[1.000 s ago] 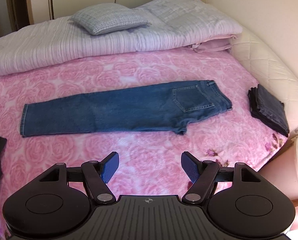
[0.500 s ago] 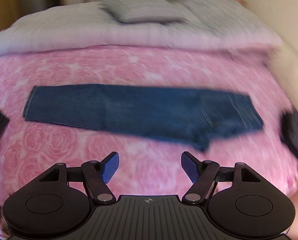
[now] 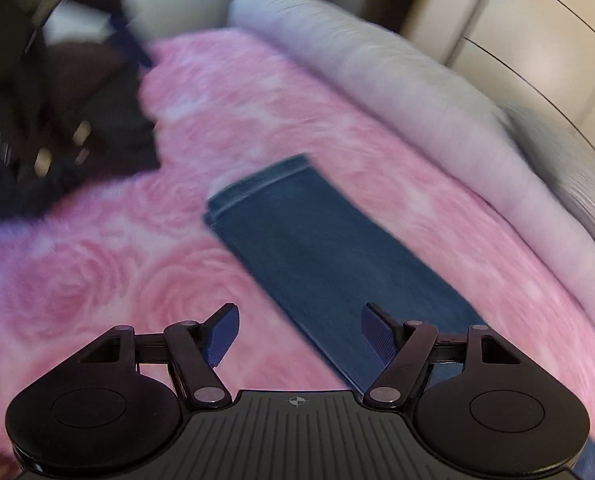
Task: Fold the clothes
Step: 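Grasp the jeans leg hem with the right gripper and lift it, then lay the hem onto the waistband with the right gripper and open it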
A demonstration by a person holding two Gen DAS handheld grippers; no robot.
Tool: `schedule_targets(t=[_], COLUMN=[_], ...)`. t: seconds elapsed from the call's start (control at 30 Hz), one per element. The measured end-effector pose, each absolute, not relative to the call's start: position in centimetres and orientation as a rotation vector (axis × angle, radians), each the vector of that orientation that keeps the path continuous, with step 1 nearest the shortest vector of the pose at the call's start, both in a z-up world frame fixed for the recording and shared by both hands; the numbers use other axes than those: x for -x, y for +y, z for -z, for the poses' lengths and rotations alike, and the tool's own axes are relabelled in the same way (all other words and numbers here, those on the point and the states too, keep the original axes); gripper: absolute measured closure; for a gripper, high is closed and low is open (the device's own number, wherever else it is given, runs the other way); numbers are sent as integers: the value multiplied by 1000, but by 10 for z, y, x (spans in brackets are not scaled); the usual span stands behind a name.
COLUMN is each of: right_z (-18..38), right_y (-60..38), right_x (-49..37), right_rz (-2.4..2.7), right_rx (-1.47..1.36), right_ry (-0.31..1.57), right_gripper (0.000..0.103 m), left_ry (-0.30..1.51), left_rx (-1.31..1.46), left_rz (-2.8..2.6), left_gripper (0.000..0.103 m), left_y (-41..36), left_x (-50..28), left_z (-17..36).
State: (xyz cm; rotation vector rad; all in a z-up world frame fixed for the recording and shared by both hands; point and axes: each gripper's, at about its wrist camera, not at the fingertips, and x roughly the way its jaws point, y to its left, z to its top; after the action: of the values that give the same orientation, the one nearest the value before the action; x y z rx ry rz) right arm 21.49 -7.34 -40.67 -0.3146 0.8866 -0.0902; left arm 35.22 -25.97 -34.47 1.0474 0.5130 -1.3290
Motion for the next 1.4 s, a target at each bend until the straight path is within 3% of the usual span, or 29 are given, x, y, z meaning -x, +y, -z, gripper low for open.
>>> schedule_targets(t=[0.2,0.4,0.47,0.53,0.6,0.8,0.97,1.2,1.4], right_z=[493,516,519,519,516,441,339,338,468], right_y=[-40,-33,-33,-34,-34,-68,-172,-373,-465], right_x=[-257,-275,-281,-287,-294,-285,-231,-34,87], right_rz=[61,72,72,65,50,162,348,788,942], right_rx=[602,797,837,850,836,510,61,-631,-1179], right_ry=[855,766,755,757,772,671,446,169,195], right_gripper=[40,40,49,83,92,98,99,99,99], left_ry=[502,556,568,568,562,539,494,415,421], left_rx=[-967,-874,-858,-853,-854,-876,-888,-892,-927], left_rz=[1344,1335,1336,1335,1329,1332,1379,1579,1724], left_gripper=[20,20,20,20,20,19,20,20,20], left_y=[-267,-268,-266,-264,-262,-274,-317,-408,-485], left_x=[-404,-429,-432,-434,-436,-421,-371,-236,-137], left_z=[374,383,383,380,377,360,340,327,353])
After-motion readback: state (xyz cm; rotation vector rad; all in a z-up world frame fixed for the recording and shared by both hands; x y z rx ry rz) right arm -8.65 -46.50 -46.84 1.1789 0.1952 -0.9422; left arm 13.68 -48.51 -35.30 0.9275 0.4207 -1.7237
